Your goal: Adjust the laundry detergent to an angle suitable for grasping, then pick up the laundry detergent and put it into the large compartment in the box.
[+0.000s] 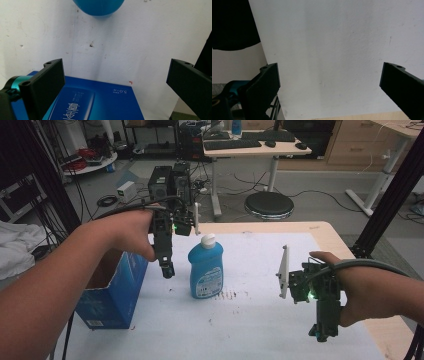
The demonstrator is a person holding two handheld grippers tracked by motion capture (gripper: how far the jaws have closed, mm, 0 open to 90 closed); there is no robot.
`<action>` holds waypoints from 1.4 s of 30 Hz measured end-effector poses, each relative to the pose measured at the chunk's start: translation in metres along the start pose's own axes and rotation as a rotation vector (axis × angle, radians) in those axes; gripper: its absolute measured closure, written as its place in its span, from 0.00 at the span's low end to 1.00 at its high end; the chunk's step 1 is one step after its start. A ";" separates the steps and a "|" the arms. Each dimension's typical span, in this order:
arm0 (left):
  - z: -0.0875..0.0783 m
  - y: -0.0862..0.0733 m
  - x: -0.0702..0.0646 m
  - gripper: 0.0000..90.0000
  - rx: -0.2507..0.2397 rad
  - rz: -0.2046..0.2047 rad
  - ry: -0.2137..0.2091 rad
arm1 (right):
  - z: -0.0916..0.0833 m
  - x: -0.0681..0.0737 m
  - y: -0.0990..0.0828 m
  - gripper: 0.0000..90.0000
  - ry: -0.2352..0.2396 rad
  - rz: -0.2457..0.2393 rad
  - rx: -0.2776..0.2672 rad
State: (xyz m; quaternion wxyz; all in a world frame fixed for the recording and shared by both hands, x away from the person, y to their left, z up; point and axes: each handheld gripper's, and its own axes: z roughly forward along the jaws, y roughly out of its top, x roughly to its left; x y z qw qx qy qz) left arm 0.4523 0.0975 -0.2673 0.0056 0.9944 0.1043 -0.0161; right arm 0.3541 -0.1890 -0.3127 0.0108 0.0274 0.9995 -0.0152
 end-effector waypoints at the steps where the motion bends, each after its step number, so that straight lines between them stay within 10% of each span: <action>1: 0.000 0.000 0.000 0.02 0.000 0.000 0.001 | 0.000 0.001 0.000 0.02 -0.001 0.003 0.001; 42: -0.021 0.025 -0.006 0.02 -0.074 -0.069 0.017 | 0.005 0.000 -0.007 0.02 -0.013 -0.011 0.000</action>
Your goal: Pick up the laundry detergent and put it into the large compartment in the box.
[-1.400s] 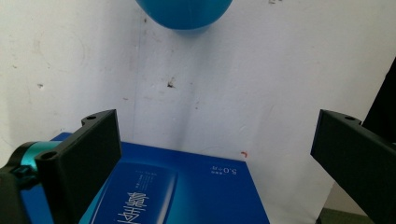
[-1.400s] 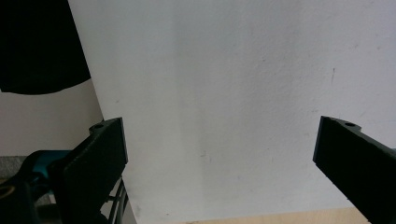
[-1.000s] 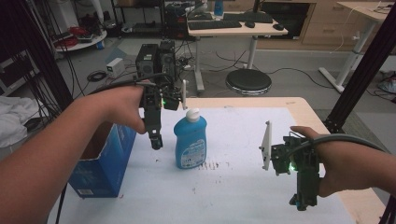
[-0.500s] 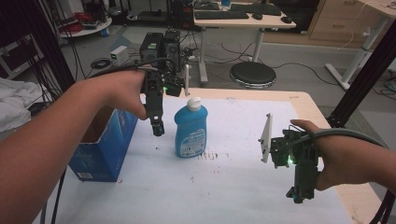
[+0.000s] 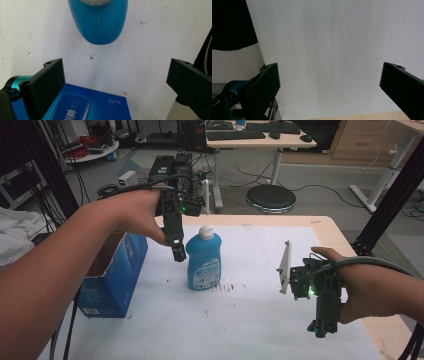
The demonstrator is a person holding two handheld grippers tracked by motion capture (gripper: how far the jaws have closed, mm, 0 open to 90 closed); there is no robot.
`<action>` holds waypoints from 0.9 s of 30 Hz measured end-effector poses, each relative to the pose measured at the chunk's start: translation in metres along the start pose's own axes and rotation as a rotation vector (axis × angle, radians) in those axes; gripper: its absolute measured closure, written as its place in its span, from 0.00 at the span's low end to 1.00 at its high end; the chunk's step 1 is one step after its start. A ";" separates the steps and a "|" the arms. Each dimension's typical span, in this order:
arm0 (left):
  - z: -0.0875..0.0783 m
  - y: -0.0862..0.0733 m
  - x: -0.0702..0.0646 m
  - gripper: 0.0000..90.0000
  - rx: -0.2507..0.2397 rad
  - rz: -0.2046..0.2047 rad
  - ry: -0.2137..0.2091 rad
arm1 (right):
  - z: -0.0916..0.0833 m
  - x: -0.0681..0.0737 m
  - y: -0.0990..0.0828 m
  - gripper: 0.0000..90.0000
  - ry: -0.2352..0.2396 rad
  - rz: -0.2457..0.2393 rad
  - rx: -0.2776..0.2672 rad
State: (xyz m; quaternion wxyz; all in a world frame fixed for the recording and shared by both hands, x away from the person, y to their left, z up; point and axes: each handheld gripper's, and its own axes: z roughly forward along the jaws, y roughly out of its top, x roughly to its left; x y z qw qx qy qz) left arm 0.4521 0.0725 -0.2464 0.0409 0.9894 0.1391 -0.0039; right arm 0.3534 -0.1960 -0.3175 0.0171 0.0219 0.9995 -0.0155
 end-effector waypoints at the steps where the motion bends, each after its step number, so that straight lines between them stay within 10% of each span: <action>1: 0.000 0.002 0.000 0.02 -0.010 -0.003 -0.007 | 0.000 0.000 0.000 0.02 -0.006 -0.010 0.004; 27: 0.009 0.040 0.008 0.02 -0.056 -0.024 0.003 | -0.003 0.004 0.005 0.02 -0.008 -0.010 -0.001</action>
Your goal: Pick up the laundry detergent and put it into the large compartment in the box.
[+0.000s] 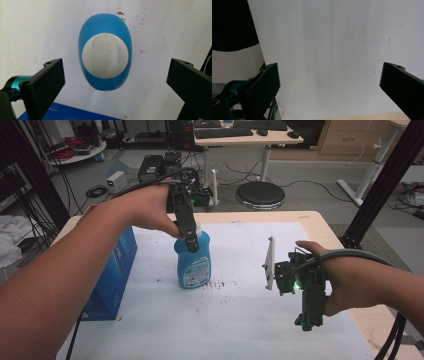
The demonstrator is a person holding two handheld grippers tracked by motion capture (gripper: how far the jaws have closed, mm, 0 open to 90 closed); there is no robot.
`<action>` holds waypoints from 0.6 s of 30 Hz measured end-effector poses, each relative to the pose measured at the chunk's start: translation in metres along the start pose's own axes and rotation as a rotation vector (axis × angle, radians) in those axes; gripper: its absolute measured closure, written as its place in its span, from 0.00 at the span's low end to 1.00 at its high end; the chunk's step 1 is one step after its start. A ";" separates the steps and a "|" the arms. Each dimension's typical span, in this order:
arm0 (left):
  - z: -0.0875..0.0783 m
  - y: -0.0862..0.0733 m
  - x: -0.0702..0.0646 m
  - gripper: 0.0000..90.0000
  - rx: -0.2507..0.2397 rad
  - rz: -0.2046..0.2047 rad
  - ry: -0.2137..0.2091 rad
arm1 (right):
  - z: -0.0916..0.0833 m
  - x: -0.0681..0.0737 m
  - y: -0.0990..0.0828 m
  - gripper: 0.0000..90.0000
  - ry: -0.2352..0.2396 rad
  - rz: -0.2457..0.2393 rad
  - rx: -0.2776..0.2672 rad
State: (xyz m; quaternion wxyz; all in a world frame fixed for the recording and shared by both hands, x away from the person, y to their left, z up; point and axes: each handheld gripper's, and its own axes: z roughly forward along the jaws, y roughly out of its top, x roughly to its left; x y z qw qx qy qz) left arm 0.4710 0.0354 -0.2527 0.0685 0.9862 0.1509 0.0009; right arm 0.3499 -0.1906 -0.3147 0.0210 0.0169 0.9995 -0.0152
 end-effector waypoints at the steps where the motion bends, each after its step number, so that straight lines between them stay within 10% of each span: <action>1: 0.002 0.001 0.000 0.02 0.007 0.000 -0.003 | 0.000 0.000 0.000 0.02 0.001 0.001 -0.001; 18: 0.026 0.012 0.006 0.02 0.022 -0.009 -0.002 | 0.003 -0.002 -0.001 0.02 0.008 0.013 -0.003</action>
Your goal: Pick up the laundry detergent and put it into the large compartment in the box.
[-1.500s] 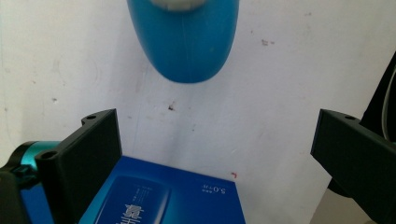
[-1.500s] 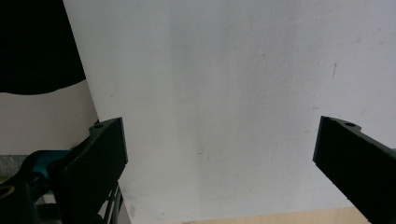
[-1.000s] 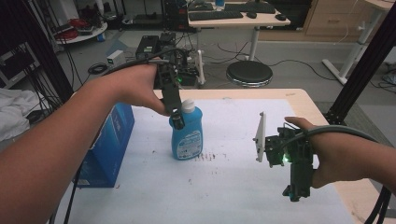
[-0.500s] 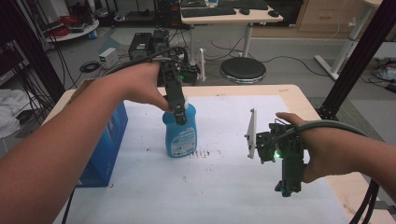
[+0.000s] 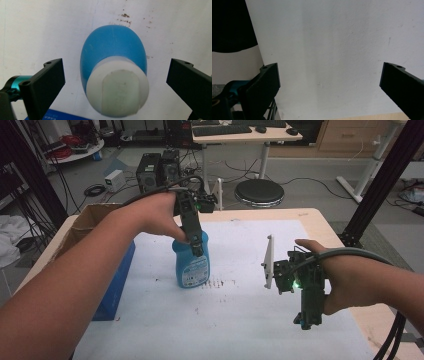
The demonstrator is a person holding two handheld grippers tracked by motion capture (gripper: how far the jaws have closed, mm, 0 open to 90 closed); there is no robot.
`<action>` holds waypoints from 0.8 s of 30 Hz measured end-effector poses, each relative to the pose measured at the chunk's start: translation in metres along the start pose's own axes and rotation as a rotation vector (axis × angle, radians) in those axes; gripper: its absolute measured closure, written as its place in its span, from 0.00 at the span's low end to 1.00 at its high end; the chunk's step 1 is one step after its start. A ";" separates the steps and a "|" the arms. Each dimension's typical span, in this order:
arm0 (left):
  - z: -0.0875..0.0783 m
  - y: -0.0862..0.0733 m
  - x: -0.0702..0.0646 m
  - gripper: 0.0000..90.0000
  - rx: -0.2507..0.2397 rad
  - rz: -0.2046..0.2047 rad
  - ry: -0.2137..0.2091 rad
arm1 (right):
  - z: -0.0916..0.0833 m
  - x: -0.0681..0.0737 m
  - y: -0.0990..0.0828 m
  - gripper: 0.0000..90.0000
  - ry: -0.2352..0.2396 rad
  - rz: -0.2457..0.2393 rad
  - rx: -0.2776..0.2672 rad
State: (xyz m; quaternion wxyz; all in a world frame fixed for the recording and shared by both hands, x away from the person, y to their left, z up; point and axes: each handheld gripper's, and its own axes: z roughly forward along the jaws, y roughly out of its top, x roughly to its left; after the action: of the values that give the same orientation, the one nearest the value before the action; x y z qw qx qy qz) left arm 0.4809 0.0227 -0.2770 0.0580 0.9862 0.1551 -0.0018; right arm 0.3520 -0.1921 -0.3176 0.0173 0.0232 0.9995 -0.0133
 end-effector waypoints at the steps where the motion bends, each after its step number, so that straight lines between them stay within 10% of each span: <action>1: 0.001 0.000 0.000 0.02 0.002 0.002 -0.001 | 0.000 0.000 0.000 0.02 -0.002 -0.001 -0.002; 24: 0.020 -0.001 0.000 0.03 0.015 -0.023 0.022 | 0.002 0.000 -0.001 0.02 -0.010 -0.001 -0.010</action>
State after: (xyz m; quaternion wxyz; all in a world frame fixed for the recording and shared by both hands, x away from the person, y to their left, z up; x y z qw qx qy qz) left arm 0.4811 0.0212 -0.2966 0.0490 0.9847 0.1670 0.0070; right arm 0.3519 -0.1936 -0.3194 0.0224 0.0225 0.9995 -0.0084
